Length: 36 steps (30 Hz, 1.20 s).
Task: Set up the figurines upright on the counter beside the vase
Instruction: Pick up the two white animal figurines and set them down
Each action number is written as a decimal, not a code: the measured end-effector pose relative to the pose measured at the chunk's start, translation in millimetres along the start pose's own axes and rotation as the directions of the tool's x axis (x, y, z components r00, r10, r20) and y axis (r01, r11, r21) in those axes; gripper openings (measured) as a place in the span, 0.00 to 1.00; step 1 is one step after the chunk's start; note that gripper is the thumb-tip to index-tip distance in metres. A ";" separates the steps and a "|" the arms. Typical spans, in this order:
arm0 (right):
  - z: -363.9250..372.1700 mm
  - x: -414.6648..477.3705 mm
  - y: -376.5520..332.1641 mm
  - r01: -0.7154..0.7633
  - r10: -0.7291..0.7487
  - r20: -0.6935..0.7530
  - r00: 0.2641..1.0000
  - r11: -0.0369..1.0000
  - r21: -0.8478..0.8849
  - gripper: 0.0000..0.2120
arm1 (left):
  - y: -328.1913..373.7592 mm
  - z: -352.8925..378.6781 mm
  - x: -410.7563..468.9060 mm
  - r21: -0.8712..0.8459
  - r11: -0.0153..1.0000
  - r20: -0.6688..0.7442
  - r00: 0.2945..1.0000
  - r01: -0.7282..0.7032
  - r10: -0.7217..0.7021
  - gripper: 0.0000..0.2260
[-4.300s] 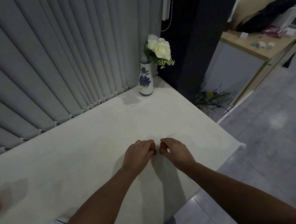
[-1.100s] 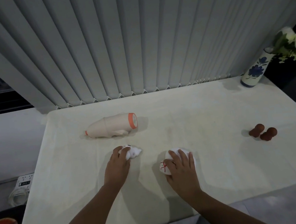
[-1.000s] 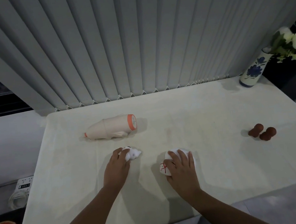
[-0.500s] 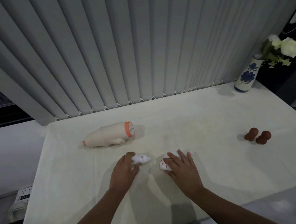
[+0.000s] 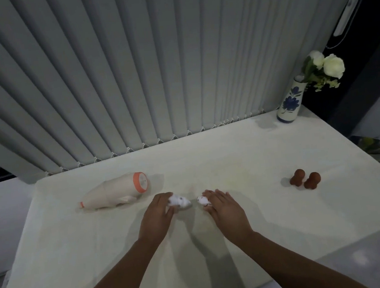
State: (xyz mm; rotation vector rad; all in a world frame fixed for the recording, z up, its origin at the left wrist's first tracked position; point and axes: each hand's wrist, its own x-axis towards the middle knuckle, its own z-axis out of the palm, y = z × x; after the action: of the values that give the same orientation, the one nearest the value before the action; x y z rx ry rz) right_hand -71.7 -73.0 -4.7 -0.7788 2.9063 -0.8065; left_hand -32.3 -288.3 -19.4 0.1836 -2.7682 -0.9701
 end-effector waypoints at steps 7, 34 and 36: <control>-50.1 25.4 40.9 -0.022 0.009 0.120 0.993 0.994 0.106 0.11 | 41.2 32.1 49.4 -0.027 0.999 0.019 0.999 0.029 -0.029 0.16; -117.1 67.2 162.8 0.002 0.020 0.291 0.956 0.997 -0.076 0.09 | 132.8 124.3 146.1 0.010 0.987 0.297 0.942 0.161 -0.157 0.18; -112.6 67.6 166.4 0.018 0.006 0.298 0.954 0.997 -0.079 0.09 | 132.0 126.9 147.7 0.023 0.986 0.300 0.940 0.164 -0.163 0.18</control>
State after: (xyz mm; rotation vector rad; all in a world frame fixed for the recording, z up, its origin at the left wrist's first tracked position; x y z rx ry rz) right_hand -224.6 72.0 18.4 -0.8349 2.6797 -0.5206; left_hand -211.7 -136.2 -11.5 0.2928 -3.0694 -1.1265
